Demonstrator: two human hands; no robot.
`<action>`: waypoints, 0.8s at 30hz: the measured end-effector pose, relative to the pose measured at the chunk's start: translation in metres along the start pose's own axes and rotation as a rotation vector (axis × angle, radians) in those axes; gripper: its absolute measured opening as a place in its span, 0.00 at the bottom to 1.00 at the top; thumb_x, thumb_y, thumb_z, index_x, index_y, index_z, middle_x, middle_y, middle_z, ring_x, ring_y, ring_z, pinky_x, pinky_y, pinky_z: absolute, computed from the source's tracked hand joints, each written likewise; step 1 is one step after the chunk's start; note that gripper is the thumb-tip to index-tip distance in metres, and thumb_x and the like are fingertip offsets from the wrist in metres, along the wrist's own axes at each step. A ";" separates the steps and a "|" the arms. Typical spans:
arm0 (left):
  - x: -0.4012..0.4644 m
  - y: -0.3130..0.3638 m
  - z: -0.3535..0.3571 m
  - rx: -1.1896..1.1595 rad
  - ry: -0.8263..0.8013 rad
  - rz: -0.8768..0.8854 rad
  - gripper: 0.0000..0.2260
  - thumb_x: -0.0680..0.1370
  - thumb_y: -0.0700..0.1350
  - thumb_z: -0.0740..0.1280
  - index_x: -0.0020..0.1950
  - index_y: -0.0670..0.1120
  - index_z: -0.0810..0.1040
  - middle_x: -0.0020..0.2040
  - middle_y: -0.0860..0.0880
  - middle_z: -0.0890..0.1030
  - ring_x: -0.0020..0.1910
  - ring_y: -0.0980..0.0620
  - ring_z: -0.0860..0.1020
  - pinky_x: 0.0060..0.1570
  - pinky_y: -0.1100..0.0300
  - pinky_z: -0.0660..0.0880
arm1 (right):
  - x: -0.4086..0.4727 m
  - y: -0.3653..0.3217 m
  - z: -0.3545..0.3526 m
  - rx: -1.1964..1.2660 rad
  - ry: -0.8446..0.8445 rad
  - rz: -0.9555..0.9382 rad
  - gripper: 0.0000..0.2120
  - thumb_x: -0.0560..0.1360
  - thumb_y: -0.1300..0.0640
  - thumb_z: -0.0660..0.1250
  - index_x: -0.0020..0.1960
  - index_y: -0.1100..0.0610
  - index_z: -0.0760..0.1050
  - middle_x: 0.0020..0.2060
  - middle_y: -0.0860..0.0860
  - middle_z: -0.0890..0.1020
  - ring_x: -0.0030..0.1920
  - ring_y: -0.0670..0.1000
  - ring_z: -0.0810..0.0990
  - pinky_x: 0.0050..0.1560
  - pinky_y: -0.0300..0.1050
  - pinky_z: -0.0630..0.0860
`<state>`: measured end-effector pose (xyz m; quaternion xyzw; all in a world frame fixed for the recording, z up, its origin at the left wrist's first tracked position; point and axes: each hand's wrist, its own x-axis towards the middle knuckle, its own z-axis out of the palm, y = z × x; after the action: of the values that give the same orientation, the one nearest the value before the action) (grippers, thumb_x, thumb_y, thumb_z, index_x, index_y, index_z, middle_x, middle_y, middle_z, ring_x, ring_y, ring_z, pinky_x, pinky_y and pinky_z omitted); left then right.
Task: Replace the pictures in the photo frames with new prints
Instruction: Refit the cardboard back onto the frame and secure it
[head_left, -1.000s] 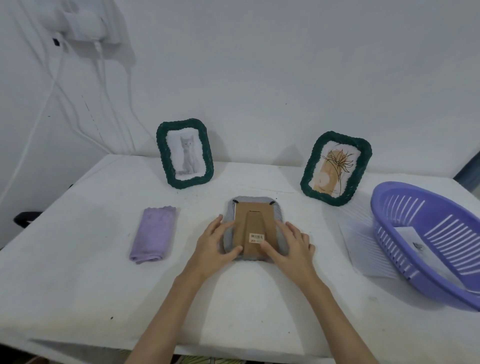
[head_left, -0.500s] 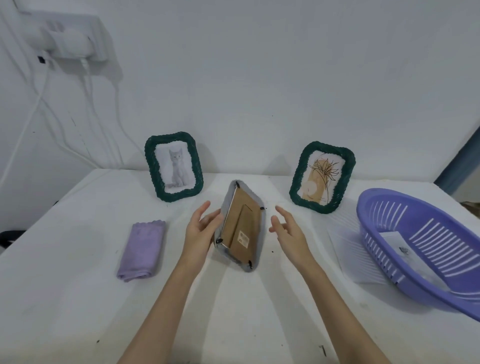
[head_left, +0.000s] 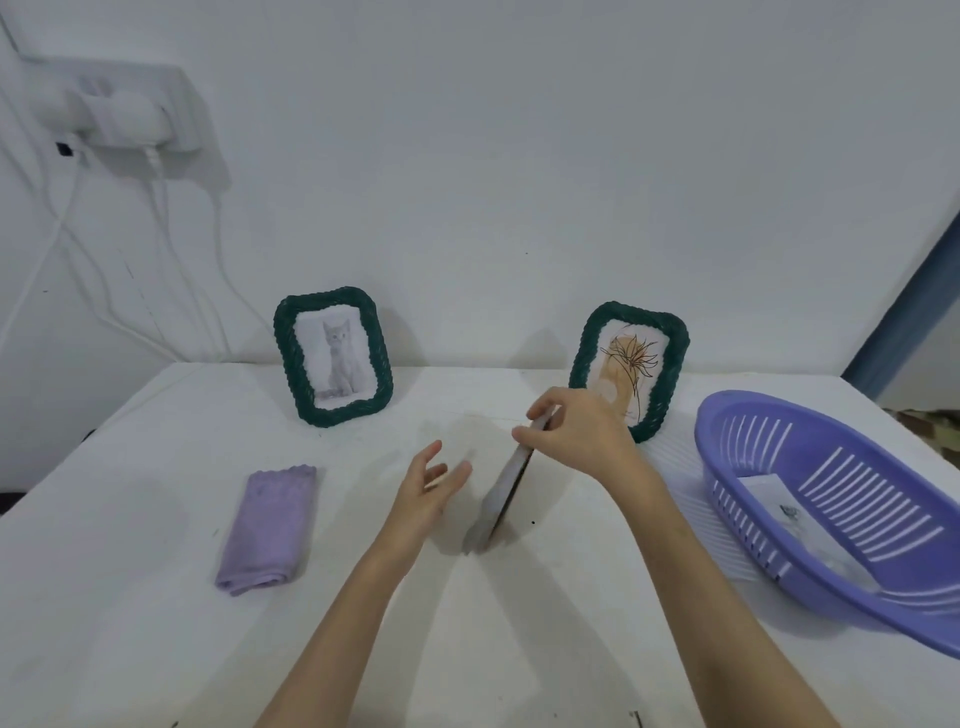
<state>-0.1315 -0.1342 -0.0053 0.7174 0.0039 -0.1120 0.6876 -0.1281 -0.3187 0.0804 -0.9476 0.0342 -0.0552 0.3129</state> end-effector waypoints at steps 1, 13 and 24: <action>0.001 -0.004 0.000 0.012 -0.035 -0.033 0.30 0.72 0.56 0.69 0.71 0.56 0.61 0.65 0.46 0.70 0.64 0.47 0.71 0.58 0.59 0.68 | -0.001 0.006 0.000 0.081 -0.016 0.025 0.11 0.66 0.50 0.70 0.48 0.50 0.77 0.30 0.42 0.75 0.37 0.47 0.76 0.47 0.47 0.74; 0.009 -0.012 -0.006 0.060 -0.004 0.029 0.36 0.64 0.26 0.72 0.69 0.43 0.66 0.61 0.47 0.72 0.47 0.51 0.76 0.39 0.67 0.76 | -0.024 0.053 0.032 0.374 -0.201 0.016 0.32 0.66 0.62 0.75 0.66 0.46 0.68 0.50 0.50 0.77 0.39 0.43 0.72 0.41 0.32 0.74; 0.019 -0.022 -0.045 0.763 -0.051 -0.051 0.43 0.57 0.59 0.70 0.71 0.53 0.65 0.70 0.50 0.68 0.73 0.44 0.56 0.71 0.50 0.57 | -0.011 0.063 0.073 -0.096 -0.280 -0.015 0.34 0.63 0.41 0.74 0.66 0.40 0.67 0.58 0.51 0.67 0.63 0.52 0.62 0.60 0.49 0.60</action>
<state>-0.1091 -0.0915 -0.0284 0.9183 -0.0373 -0.1402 0.3683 -0.1313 -0.3254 -0.0163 -0.9601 -0.0141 0.0769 0.2685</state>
